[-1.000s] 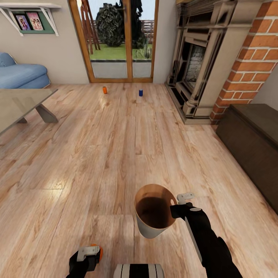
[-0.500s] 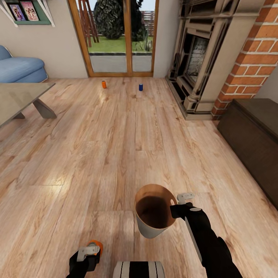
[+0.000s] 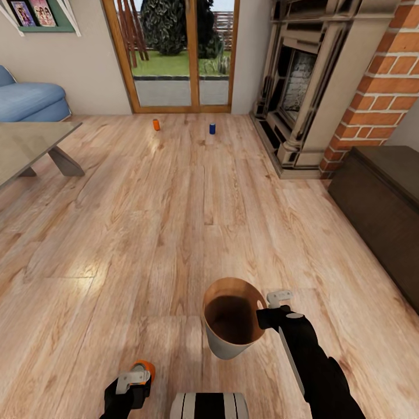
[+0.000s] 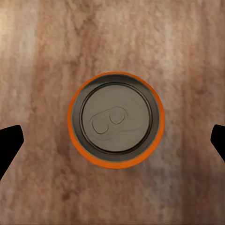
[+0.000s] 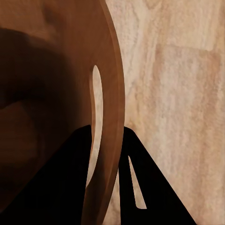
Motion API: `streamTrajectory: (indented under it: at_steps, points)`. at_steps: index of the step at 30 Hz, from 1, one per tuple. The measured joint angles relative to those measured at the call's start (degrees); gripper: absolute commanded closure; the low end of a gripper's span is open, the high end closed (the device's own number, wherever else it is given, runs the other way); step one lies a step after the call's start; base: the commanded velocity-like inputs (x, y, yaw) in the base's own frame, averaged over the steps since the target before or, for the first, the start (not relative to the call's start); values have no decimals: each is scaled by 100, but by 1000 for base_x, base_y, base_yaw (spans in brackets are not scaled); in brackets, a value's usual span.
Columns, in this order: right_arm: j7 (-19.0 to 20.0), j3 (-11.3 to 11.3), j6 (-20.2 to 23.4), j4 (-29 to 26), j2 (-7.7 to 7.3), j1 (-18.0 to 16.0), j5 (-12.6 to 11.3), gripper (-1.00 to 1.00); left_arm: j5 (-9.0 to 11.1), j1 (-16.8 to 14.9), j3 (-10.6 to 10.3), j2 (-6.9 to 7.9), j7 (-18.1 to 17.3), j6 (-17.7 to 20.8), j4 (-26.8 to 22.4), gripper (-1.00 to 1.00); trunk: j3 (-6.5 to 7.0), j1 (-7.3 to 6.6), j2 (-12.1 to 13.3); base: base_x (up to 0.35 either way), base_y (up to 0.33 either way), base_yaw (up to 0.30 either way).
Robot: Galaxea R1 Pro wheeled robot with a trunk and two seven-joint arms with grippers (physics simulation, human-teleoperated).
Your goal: Put the three can of soda from the living room inside the tash can in the kitchen.
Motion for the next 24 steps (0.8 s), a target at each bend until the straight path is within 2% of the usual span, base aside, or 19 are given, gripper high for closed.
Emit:
streamTrajectory:
  at_steps: [11,18,24]
  points:
    - [0,0,0,0,-2,0,9,100,-9,0,0,5,0,-5,1,-100,0,0,0,5,0,0]
    - [7,0,3,0,0,1,19,100,-9,1,0,8,-8,2,-6,-100,0,0,0,187,0,0]
    - [16,0,12,-49,-3,0,17,100,-9,2,0,8,-9,-5,-9,-100,0,0,0,50,0,0]
